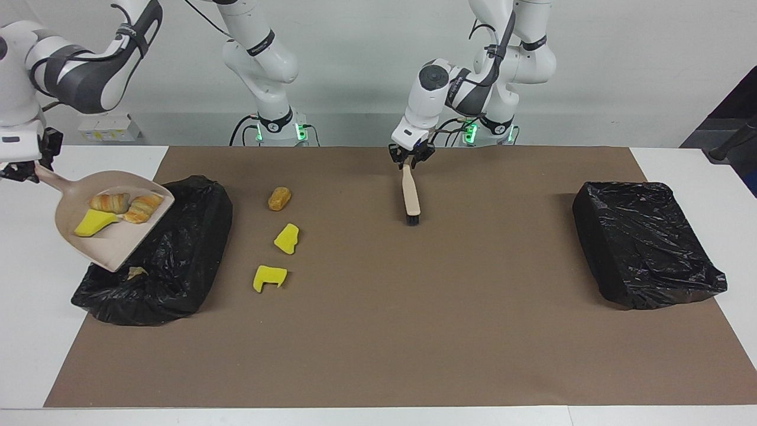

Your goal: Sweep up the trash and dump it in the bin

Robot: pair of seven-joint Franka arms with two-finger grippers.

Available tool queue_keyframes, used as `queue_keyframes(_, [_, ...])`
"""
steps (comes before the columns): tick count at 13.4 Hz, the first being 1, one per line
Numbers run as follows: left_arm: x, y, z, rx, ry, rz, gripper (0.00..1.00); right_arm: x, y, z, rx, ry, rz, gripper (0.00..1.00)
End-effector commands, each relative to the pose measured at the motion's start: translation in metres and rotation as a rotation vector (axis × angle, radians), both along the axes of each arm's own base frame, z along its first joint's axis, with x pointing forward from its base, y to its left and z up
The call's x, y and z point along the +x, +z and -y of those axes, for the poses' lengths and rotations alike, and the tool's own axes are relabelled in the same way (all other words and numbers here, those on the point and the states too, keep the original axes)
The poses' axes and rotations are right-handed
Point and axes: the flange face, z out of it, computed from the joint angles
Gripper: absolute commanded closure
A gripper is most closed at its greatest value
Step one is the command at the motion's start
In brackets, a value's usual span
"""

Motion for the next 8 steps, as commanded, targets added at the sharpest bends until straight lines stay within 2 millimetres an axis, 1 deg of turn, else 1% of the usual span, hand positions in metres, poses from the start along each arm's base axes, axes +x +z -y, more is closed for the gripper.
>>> queue_keyframes(1, [0.031, 0.027, -0.007, -0.032, 0.039, 0.014, 0.00, -0.004, -0.005, -0.043, -0.091, 0.128, -0.098, 1.00])
queue_keyframes(2, [0.044, 0.042, -0.012, -0.038, 0.061, 0.021, 0.00, -0.001, -0.008, -0.057, -0.109, 0.158, -0.112, 1.00])
queue_keyframes(3, [0.064, 0.063, -0.022, -0.056, 0.095, 0.037, 0.00, 0.003, -0.006, -0.067, -0.145, 0.187, -0.128, 1.00])
queue_keyframes(4, [0.094, 0.090, -0.049, -0.076, 0.141, 0.065, 0.00, 0.004, -0.003, -0.070, -0.181, 0.206, -0.149, 1.00])
queue_keyframes(5, [0.115, 0.112, -0.070, -0.079, 0.144, 0.082, 0.00, 0.004, -0.001, -0.070, -0.200, 0.217, -0.162, 1.00])
queue_keyframes(6, [0.126, 0.124, -0.086, -0.058, 0.119, 0.078, 0.00, 0.002, 0.004, -0.068, -0.202, 0.242, -0.180, 1.00])
queue_keyframes(8, [0.150, 0.141, -0.127, -0.008, 0.076, 0.110, 0.00, -0.006, 0.017, -0.058, -0.214, 0.274, -0.206, 1.00])
